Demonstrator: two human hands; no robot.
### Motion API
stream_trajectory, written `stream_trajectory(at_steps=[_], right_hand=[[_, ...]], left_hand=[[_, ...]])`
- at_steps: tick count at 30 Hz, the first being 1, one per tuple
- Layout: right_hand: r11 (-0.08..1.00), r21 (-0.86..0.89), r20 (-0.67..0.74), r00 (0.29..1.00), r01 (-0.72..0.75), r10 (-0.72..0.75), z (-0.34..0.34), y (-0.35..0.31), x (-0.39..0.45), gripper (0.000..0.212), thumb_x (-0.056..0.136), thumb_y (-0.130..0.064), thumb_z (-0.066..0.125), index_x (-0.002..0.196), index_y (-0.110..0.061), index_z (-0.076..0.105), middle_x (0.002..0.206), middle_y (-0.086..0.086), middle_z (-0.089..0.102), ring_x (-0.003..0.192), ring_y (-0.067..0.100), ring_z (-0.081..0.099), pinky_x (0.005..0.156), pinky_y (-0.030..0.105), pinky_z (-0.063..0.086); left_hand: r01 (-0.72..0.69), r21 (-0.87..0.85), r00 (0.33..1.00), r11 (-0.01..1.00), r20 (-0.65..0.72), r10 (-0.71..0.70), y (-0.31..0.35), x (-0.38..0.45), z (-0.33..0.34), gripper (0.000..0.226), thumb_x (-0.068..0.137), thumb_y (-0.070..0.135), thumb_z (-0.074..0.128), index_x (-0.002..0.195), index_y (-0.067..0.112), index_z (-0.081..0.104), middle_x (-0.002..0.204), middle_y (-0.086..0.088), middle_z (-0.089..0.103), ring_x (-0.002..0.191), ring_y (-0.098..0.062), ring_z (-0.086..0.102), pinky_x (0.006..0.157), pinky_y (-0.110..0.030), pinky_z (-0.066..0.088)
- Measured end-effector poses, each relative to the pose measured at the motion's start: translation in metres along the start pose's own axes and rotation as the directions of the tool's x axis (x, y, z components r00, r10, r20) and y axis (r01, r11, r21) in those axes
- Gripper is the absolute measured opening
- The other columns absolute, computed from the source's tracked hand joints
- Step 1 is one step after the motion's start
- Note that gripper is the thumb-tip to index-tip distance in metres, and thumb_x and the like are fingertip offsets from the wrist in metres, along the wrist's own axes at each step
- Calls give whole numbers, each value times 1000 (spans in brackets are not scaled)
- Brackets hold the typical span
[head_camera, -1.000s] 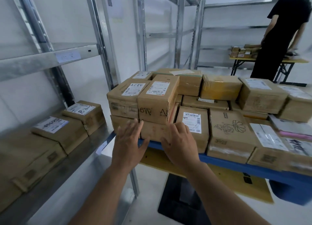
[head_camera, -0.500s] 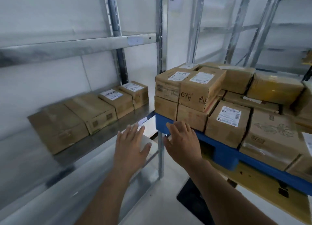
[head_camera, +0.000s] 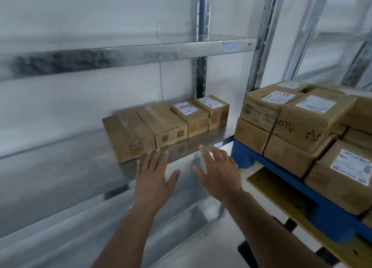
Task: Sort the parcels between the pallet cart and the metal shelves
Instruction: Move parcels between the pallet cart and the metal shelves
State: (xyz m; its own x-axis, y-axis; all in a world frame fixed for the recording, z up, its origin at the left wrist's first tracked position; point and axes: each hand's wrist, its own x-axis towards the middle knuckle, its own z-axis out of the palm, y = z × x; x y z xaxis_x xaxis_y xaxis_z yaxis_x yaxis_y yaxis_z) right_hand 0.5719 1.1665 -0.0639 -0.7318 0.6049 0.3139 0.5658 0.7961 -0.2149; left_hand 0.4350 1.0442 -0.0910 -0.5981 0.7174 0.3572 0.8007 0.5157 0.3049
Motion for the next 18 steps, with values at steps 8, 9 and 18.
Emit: stream_trajectory(at_steps=[8,9,18], right_hand=[[991,16,59,989,135,-136,34,-44,68,59,96,-50,38,145,-20,29,143,3,42,129,20,39,105,33,30],[990,24,74,987,142,-143,39,-49,77,59,96,-49,38,145,-19,29,143,4,43,129,21,40,104,34,30],[981,20,166,967,191,-192,88,-87,157,52,97,-42,35,142,-16,32,132,4,51,119,23,46,97,37,37]], left_hand=[[163,31,986,986,-28,-162,-70,30,-3,64,93,55,33,149,26,20,157,1,16,145,-20,8,116,-40,5],[187,34,982,982,-27,-186,-78,34,-3,65,93,56,32,149,26,20,157,1,16,145,-20,8,116,-40,6],[331,62,942,942,38,-334,-144,76,-4,63,94,56,20,150,27,12,158,1,13,145,-21,7,117,-40,6]])
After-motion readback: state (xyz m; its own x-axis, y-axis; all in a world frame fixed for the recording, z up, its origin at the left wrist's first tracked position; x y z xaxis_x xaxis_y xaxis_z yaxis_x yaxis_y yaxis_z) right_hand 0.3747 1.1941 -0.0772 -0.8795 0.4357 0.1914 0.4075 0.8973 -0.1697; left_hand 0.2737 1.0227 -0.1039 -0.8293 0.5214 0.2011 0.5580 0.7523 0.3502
